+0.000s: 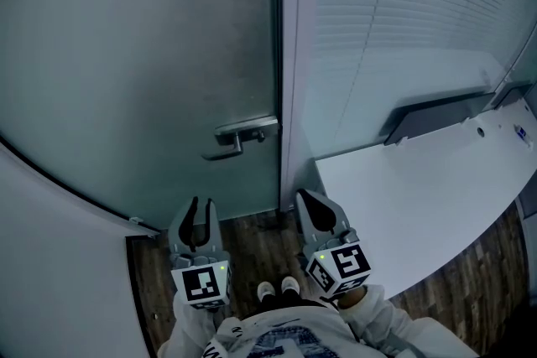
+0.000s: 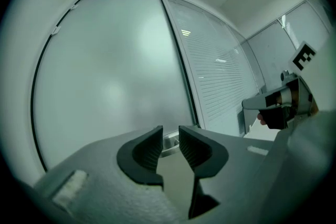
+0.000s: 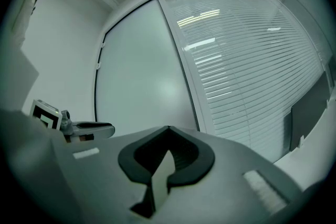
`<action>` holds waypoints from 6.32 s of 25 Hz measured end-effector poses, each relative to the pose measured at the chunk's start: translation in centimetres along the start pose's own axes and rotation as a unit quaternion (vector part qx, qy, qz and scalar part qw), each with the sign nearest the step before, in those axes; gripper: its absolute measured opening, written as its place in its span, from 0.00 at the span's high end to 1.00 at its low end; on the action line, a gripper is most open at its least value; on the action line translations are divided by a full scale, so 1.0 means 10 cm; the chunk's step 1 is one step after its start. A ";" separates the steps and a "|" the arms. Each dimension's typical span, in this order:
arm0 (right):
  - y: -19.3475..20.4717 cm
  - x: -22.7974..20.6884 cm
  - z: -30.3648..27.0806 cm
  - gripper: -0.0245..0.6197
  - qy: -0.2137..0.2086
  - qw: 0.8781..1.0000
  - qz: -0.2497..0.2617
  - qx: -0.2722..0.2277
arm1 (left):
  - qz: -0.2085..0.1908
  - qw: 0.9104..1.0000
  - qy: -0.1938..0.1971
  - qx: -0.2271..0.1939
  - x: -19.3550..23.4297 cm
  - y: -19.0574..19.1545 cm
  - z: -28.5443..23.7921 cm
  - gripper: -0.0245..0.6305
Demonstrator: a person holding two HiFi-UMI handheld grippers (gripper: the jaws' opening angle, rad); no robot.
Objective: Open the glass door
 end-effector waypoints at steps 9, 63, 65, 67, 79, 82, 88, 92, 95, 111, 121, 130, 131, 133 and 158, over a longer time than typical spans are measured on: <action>0.04 -0.04 -0.02 0.96 0.020 1.000 -0.001 0.008 | -0.241 0.970 0.009 -0.038 -0.19 0.11 -0.28 0.63; 0.16 -0.43 0.10 0.96 0.082 0.995 -0.030 0.040 | -0.453 0.890 -0.016 0.051 -0.37 1.39 -1.81 0.79; 0.22 -0.43 0.09 0.96 0.079 0.995 -0.030 0.043 | -0.424 0.904 -0.021 0.057 -0.40 1.48 -1.82 0.79; 0.23 -0.43 0.09 0.96 0.077 0.996 -0.030 0.046 | -0.392 0.917 -0.026 0.064 -0.41 1.53 -1.83 0.80; 0.26 -0.53 0.26 0.96 0.087 0.994 -0.036 0.051 | -0.282 0.955 -0.016 0.088 -0.50 1.67 -1.82 0.81; 0.22 -0.52 0.26 0.96 0.077 0.995 -0.034 0.049 | -0.284 0.954 -0.016 0.092 -0.48 1.67 -1.79 0.81; 0.20 -0.60 0.33 0.96 0.063 0.996 -0.037 0.044 | -0.288 0.953 -0.013 0.095 -0.49 1.67 -1.66 0.81; 0.17 -0.58 0.42 0.96 0.048 0.997 -0.046 0.045 | -0.293 0.951 -0.013 0.097 -0.48 1.57 -1.49 0.81; 0.19 -0.58 0.45 0.96 0.039 0.997 -0.052 0.043 | -0.296 0.950 -0.013 0.098 -0.48 1.55 -1.41 0.81; 0.47 0.03 1.00 0.96 0.047 0.996 -0.053 0.047 | -0.305 0.949 0.010 0.086 -0.55 1.70 -0.67 0.81; 0.42 0.77 1.75 0.96 0.084 0.995 -0.042 0.018 | -0.331 0.940 0.034 0.068 -0.44 1.64 0.08 0.82; 0.48 1.33 2.41 0.96 0.117 0.992 -0.041 0.004 | -0.346 0.936 0.040 0.059 -0.31 1.69 0.77 0.83; 0.47 1.37 2.47 0.96 0.121 0.992 -0.040 0.003 | -0.347 0.935 0.041 0.058 -0.30 1.68 0.84 0.83; 0.45 1.44 2.55 0.96 0.126 0.991 -0.038 0.002 | -0.347 0.935 0.041 0.057 -0.26 1.68 0.95 0.83; 0.67 1.85 3.15 0.96 0.063 0.995 -0.062 0.036 | -0.464 0.883 -0.032 0.070 0.29 1.63 1.94 0.83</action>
Point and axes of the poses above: the fingertips, and each gripper's own axes: z backward along the fingers, x to its left, y out of its underside, the point moved 1 cm from there along z, backward along the fingers, and after that the axes turned 9 degrees about -y, right-handed, at the moved point
